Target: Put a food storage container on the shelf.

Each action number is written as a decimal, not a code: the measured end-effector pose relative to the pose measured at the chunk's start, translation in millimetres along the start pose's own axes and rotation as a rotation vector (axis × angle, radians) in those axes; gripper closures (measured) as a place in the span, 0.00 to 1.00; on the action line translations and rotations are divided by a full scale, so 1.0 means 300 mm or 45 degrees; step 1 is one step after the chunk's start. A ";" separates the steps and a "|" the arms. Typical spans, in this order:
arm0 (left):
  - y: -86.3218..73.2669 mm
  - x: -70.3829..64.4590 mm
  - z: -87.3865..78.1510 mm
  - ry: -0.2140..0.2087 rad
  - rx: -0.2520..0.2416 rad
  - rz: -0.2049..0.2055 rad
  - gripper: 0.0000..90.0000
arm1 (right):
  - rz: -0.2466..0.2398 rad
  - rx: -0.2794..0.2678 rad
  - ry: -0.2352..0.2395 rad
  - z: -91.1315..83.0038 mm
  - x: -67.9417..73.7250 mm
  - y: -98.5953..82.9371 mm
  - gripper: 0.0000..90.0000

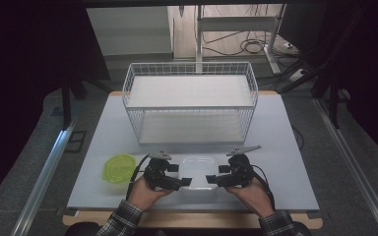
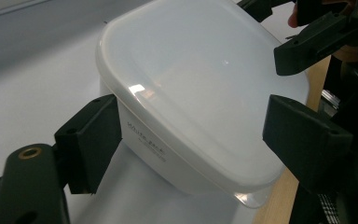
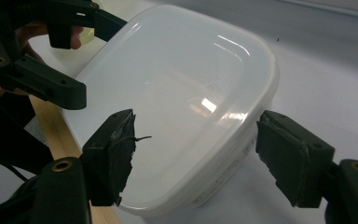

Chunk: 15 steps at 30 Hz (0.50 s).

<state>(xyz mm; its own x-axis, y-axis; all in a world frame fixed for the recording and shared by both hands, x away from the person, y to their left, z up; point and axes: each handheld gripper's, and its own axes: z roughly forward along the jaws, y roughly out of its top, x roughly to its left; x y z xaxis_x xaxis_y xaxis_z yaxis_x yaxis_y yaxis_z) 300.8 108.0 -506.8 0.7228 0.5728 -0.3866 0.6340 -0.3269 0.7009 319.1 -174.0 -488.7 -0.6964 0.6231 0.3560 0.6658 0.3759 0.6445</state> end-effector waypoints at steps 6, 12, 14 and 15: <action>0.007 -0.041 -0.036 0.077 0.049 -0.005 0.44 | 0.072 -0.009 -0.039 -0.042 0.018 -0.008 0.57; 0.003 -0.057 -0.073 0.096 0.037 -0.093 0.64 | 0.217 -0.045 0.010 -0.076 0.011 -0.027 0.74; 0.001 -0.066 -0.079 0.107 0.034 -0.107 0.68 | 0.264 -0.057 0.028 -0.085 0.011 -0.036 0.77; 0.000 -0.070 -0.082 0.109 0.033 -0.117 0.69 | 0.274 -0.062 0.029 -0.088 0.015 -0.040 0.78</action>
<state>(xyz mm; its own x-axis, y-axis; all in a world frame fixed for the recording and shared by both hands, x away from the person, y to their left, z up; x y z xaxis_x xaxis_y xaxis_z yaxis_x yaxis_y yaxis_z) 278.9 114.4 -484.0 0.6360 0.6628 -0.3952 0.7042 -0.2889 0.6486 301.0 -193.8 -476.9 -0.5460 0.6697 0.5033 0.7862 0.2022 0.5840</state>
